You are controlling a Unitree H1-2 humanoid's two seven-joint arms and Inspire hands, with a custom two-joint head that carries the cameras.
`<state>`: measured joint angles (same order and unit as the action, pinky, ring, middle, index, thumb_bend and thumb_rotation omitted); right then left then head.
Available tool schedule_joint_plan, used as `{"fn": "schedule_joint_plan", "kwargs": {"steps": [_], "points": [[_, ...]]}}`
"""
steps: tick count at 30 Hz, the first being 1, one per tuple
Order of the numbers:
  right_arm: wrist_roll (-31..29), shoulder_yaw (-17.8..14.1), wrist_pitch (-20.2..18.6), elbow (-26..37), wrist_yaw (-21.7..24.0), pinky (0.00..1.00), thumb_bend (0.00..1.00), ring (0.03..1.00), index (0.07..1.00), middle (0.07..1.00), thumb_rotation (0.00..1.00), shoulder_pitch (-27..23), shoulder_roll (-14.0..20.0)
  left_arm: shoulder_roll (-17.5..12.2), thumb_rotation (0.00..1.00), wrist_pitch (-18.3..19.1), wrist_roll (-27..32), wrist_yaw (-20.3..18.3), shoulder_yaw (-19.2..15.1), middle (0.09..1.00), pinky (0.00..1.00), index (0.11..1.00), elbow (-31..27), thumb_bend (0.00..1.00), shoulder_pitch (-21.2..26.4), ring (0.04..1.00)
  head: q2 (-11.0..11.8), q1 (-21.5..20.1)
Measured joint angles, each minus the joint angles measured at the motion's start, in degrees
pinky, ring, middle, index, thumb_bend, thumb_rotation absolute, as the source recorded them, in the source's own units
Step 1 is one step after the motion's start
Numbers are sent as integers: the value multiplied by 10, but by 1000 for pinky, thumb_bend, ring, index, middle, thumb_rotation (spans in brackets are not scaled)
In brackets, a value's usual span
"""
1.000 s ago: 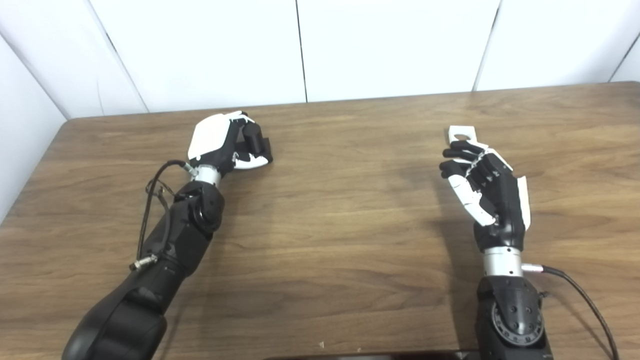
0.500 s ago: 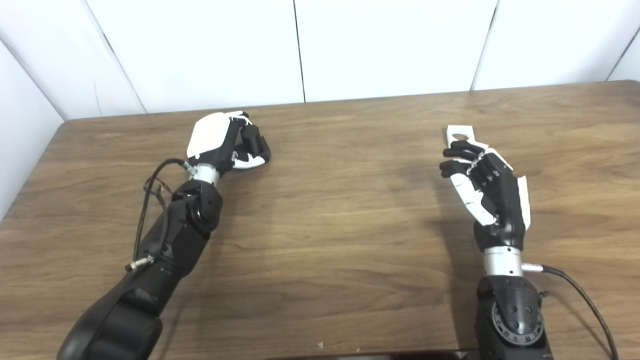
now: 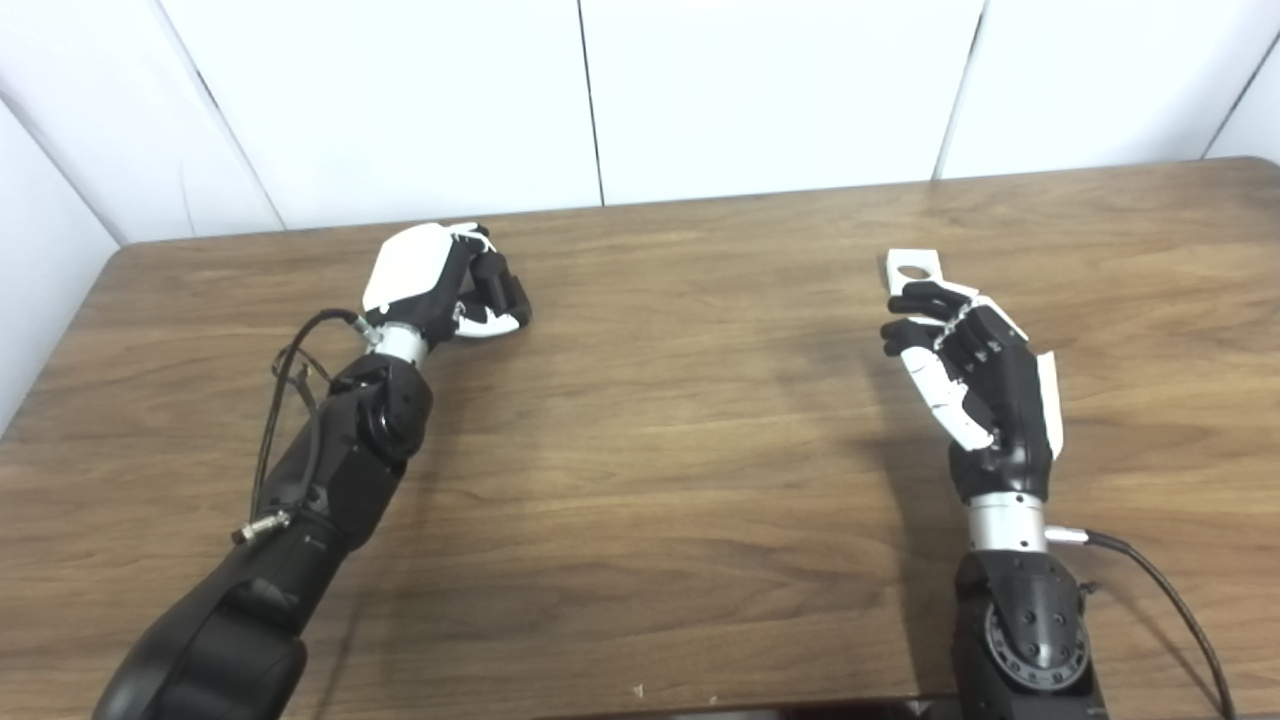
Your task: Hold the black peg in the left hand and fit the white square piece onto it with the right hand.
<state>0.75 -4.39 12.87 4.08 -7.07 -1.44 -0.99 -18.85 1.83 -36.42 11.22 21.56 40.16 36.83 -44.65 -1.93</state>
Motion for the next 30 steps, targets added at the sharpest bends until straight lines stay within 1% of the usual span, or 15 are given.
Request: {"fn": "schedule_joint_plan", "kwargs": {"steps": [3,11,15,21,30], "points": [[1,0,0,0,0,506,416,550,623,620,365,0,0,-2,76,0,0,-7,0,864,726,494,-2,513,0,881,-2,1],[6,1,-1,0,0,515,425,554,628,624,397,0,0,-1,73,0,2,-8,-2,853,670,491,-3,514,-1,877,-2,-1],[7,0,-1,0,0,509,425,550,623,621,389,-1,0,3,69,-2,13,-8,-11,859,713,490,-10,515,-11,881,-1,-1],[10,-1,-1,1,-1,510,413,551,628,624,387,-2,1,14,69,-4,44,-14,-27,858,691,490,-50,515,-39,868,-1,-1],[10,-2,-2,2,-1,513,418,552,627,623,392,-1,2,27,71,-6,61,-15,-38,852,716,490,-87,511,-67,859,-2,0]]}}
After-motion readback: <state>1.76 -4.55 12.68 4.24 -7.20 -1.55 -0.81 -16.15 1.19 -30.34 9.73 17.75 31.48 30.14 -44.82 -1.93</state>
